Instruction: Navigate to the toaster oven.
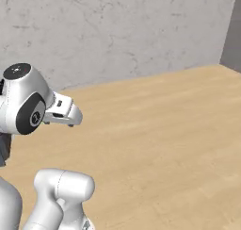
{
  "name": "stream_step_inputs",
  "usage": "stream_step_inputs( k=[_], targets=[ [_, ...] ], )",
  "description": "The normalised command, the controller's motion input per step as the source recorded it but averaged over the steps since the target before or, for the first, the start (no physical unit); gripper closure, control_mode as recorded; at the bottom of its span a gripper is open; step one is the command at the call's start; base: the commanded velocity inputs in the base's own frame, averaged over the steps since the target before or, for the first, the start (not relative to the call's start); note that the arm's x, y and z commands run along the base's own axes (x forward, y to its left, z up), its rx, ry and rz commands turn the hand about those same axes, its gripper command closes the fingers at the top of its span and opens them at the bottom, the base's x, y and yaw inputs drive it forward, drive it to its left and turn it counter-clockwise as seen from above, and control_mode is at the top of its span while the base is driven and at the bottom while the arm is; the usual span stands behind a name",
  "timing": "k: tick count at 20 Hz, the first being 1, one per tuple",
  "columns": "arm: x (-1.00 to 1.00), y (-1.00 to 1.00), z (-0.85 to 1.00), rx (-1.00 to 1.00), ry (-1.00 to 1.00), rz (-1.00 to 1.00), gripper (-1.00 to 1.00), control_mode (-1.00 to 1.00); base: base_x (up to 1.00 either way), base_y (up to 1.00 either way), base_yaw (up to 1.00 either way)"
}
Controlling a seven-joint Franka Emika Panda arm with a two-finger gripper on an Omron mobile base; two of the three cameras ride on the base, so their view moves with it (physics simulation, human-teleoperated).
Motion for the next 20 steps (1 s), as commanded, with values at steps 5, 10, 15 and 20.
stream_step_inputs(
  k=[5,10,15,20],
  targets=[
    [0.00,0.00,0.00,0.00,0.00,0.00,-1.00,1.00,0.00,0.00,-1.00],
    [0.00,0.00,0.00,0.00,0.00,0.00,-1.00,1.00,0.00,0.00,-1.00],
    [0.00,0.00,0.00,0.00,0.00,0.00,-1.00,1.00,0.00,0.00,-1.00],
    [0.00,0.00,0.00,0.00,0.00,0.00,-1.00,1.00,0.00,0.05,-1.00]
  ],
)
